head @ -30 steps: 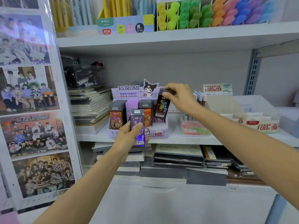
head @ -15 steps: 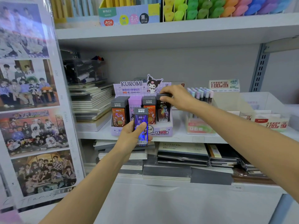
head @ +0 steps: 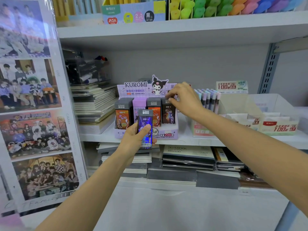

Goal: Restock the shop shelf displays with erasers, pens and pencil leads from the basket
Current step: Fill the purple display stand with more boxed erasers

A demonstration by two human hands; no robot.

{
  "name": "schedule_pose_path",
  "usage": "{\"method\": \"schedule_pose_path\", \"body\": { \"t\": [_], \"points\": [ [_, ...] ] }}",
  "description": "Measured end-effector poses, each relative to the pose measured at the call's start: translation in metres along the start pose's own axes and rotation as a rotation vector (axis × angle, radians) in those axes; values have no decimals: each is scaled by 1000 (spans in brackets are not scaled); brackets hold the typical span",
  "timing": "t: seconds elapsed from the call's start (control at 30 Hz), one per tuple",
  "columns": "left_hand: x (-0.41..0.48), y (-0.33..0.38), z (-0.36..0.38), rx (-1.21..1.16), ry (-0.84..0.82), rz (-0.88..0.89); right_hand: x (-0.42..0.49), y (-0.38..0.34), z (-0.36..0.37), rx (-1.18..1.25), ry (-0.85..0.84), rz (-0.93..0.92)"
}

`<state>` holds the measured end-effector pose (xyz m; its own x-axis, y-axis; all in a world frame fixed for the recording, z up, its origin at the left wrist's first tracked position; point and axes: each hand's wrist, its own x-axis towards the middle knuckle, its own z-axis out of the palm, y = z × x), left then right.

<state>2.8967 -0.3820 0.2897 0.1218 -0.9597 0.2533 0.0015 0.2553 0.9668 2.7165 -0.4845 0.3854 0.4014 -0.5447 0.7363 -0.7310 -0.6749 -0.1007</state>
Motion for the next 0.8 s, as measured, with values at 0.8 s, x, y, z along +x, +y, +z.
{"method": "schedule_pose_path", "body": {
  "t": [0.8],
  "points": [
    [-20, -12, 23, 1232, 157, 552, -27, 0, -36, 402, 142, 96]
  ]
}}
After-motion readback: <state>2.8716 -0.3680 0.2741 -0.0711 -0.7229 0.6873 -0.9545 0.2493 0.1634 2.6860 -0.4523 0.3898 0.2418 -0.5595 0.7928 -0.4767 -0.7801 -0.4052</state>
